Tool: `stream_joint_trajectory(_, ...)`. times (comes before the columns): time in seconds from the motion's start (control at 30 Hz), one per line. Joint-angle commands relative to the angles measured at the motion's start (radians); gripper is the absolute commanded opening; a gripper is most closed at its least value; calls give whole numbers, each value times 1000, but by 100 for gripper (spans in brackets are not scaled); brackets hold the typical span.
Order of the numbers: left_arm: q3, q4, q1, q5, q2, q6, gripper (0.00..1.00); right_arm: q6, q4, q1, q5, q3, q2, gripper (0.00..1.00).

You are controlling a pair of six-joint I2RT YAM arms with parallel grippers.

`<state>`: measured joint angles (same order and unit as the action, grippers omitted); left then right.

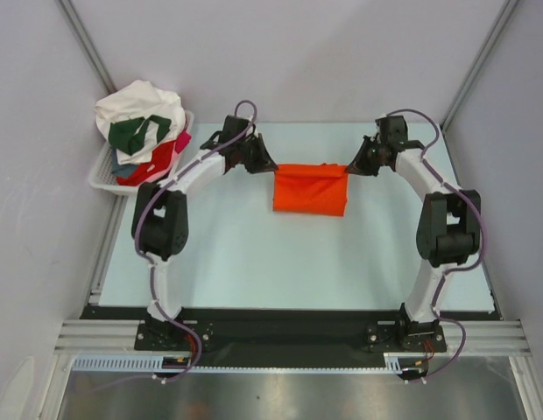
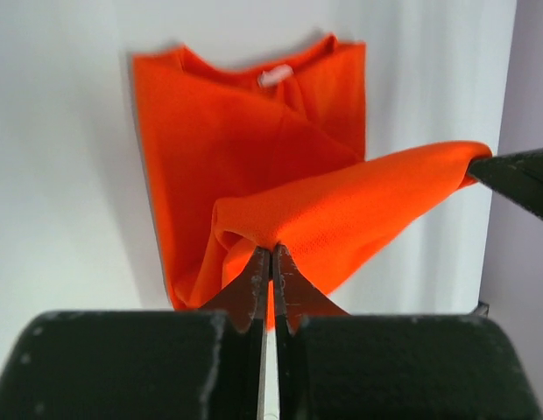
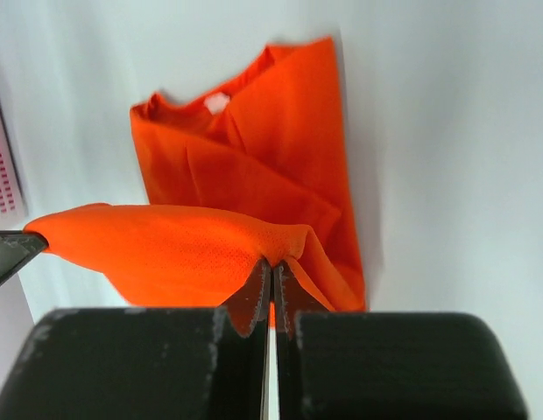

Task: Fold and stack the t-shirts
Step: Fold the tshirt

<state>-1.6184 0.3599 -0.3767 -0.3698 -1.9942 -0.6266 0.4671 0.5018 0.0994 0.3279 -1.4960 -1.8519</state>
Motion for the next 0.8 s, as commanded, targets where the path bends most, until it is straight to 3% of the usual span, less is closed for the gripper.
stream_joint_trajectory(0.0,-176,40,38,-1,-122,5,4,-1,-20,-12,3,-121,-101,0)
stream_joint_trajectory(0.13,-339,63,64,-15,-257,-21,6,28,-68,-23,28,-228,-231,11)
stream_joint_trajectory(0.17,-363,60,73,-11,-277,-28,8,39,-86,-30,30,-271,-281,25)
stream_joint_trajectory(0.23,-443,56,76,-8,-345,-28,49,68,-95,-36,28,-303,-317,48)
stream_joint_trajectory(0.27,-472,65,76,-15,-365,-24,67,73,-117,-38,34,-311,-322,67)
stream_joint_trajectory(0.33,-538,80,78,-2,-394,4,84,74,-160,-41,52,-267,-302,83)
stream_joint_trajectory(0.43,-499,68,76,31,-365,45,87,64,-276,-43,71,-152,-235,83)
stream_joint_trajectory(0.6,-310,-82,58,3,-264,82,81,18,-356,-41,92,-60,-208,70)
stream_joint_trajectory(0.77,-267,-136,41,-17,-271,87,72,-27,-410,-32,158,-63,-251,54)
